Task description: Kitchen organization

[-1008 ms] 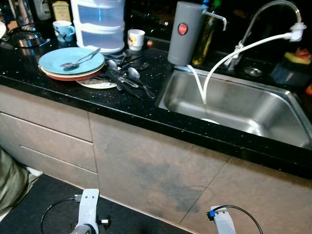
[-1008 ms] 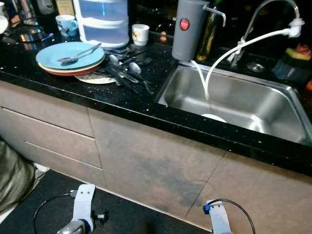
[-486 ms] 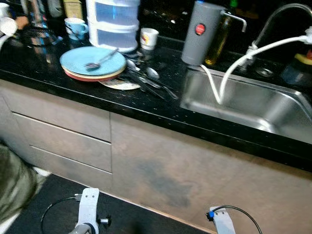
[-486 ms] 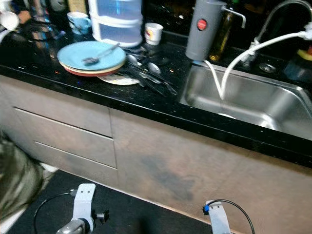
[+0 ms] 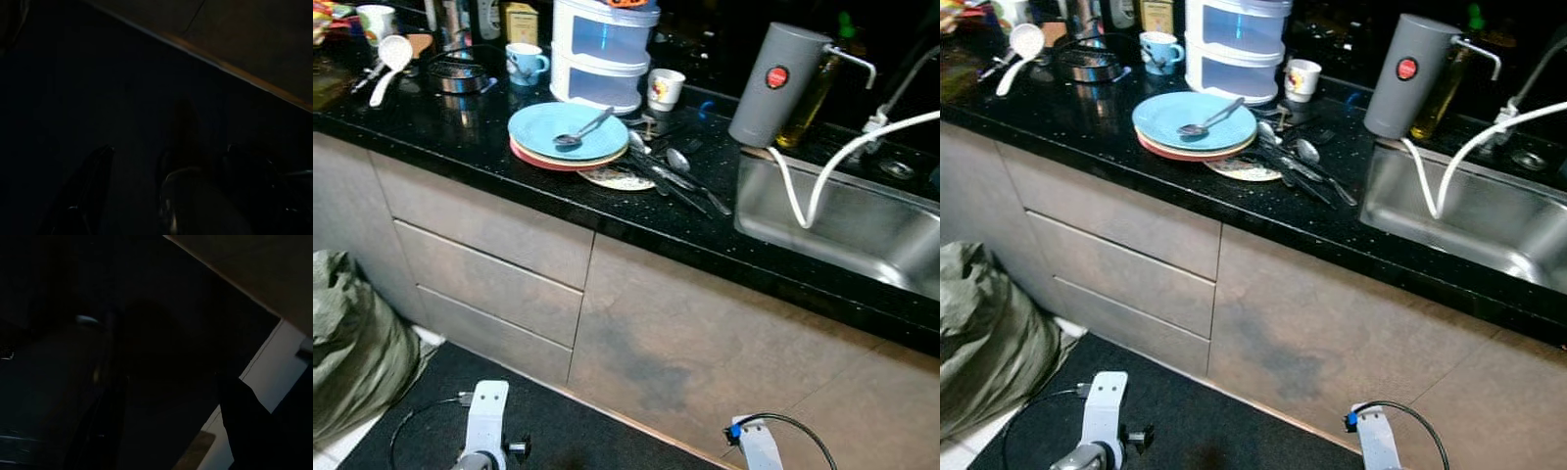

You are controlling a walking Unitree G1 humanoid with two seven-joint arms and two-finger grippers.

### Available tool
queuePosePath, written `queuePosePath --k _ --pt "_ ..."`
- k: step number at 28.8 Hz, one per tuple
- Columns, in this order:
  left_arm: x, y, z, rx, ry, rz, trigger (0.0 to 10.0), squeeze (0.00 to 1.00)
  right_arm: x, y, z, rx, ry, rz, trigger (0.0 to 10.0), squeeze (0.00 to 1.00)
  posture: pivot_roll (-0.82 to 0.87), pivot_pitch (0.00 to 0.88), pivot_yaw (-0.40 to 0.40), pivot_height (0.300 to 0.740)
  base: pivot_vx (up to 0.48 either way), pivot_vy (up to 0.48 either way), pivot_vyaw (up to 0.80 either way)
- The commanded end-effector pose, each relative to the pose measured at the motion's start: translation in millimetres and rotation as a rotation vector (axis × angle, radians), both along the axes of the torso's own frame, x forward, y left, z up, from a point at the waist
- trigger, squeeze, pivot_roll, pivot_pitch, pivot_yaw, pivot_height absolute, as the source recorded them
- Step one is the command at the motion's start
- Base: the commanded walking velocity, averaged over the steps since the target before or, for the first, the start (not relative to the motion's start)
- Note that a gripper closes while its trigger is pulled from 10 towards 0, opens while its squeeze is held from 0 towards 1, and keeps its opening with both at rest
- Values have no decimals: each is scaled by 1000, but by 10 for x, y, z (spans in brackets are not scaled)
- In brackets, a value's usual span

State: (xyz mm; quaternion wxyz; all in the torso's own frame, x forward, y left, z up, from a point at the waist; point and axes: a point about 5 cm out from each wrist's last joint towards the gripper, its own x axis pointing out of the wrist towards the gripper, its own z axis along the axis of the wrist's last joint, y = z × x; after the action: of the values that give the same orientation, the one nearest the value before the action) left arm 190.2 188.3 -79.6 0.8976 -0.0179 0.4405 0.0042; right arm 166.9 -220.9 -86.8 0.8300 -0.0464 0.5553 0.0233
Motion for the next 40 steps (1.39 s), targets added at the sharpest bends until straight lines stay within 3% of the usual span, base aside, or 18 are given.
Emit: queuePosePath --k 1,14,24,40 --pt "-14 -42 -13 -19 6 5 10000 0 -31 -76 4 -14 9 -18 10000 0 105 0 -103 740 0 0 0" --pt "-22 -44 -18 -7 12 2 10000 0 -29 -77 5 -13 7 -11 10000 0 105 0 -106 740 0 0 0" --pt "-31 -17 -19 1 9 14 10000 0 -32 -75 4 -15 14 13 10000 0 113 0 -107 740 0 0 -800" --pt "43 39 28 30 -20 23 10000 0 -27 -62 5 2 3 21 10000 0 113 0 -110 740 0 0 0"
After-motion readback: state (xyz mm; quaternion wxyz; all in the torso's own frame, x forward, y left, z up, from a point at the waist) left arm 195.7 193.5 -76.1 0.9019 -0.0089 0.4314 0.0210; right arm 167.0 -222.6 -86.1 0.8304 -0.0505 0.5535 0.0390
